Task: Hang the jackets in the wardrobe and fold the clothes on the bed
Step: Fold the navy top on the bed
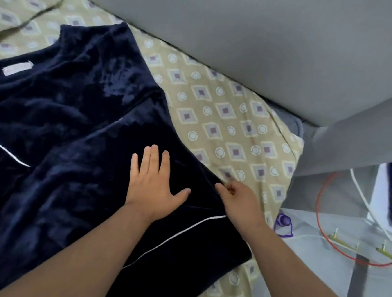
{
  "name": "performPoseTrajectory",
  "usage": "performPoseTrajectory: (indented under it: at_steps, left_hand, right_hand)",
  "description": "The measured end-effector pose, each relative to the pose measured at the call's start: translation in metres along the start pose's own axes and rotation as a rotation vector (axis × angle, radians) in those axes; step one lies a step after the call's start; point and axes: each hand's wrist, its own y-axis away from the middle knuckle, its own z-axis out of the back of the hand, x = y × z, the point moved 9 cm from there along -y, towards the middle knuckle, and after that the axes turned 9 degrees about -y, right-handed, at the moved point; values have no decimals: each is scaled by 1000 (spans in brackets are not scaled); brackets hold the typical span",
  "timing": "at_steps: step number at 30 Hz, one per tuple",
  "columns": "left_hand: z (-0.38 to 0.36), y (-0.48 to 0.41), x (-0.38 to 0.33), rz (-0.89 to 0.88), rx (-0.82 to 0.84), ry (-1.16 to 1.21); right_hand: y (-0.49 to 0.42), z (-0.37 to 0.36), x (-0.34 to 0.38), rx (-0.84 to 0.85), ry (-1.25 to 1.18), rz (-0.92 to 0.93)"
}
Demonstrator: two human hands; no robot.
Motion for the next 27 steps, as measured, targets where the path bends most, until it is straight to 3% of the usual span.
performPoseTrajectory:
  at_steps: [3,5,7,10,15,17,20,22,23,25,27]
  left_hand:
    - [36,-12,-34,-241,-220,107]
    - [39,-23,-56,-455,-196,41]
    - [33,-37,-63,-541,-102,-7]
    - [36,-51,-76,-625,-133,-117]
    - [33,-69,-90,-593,-12,-112]
    - [22,-71,-96,-548,53,-186]
    - [24,-66,-96,-491,42,-183]
    - [37,-54,-84,-433,-129,8]
    - [45,-42,-70,-378,-223,128]
    - [50,-13,-32,-202,-341,319]
    - [41,22,6,-73,-342,385]
  right_hand:
    - [24,8,-25,43,-135,-63]
    - [44,7,-39,148,-174,-66]
    - [58,1,-49,245,-141,-58]
    - [62,0,-59,302,-106,-69]
    - [77,-6,-86,560,-517,-438]
    - [73,-1,-88,553,-379,-452]
    - [58,7,-72,536,119,-367]
    - [45,12,-46,460,529,-181]
    - [41,12,-24,333,651,-32]
    - [46,4,27,44,695,309]
    - [60,-23,60,-27,617,599]
